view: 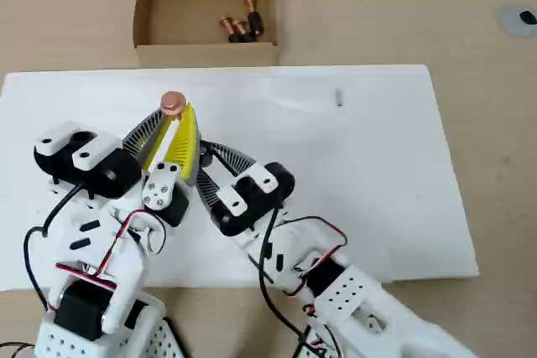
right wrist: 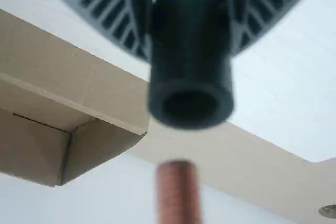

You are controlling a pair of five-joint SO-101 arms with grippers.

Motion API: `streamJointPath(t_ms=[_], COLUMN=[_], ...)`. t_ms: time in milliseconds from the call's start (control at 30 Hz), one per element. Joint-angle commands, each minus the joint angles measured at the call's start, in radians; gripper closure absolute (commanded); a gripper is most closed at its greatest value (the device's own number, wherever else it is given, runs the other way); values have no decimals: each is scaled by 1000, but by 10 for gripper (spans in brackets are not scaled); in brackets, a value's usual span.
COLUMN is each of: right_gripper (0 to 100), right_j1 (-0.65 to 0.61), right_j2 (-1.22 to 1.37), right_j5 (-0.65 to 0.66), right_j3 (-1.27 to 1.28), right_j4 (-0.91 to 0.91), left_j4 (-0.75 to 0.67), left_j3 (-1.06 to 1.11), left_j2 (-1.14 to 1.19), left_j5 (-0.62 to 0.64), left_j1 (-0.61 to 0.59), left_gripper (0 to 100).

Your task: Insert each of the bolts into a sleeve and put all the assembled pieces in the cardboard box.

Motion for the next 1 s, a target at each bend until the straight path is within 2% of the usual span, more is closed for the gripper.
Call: streamJointPath(t_ms=[0, 200, 967], right_gripper=[988, 988, 988], right_j1=[1, 2, 1], right_j2=[-27, -27, -27], right_j5=[-9, -37, -35], right_j3=[-2, -2, -2], right_j4=[-25, -25, -21], left_j4=[2, 104, 107], left_j3=[-9, -9, -12], left_j2=[-7, -7, -8], left_j5=[3, 2, 55], left_j1=[11, 8, 12], left_gripper=[990, 990, 990])
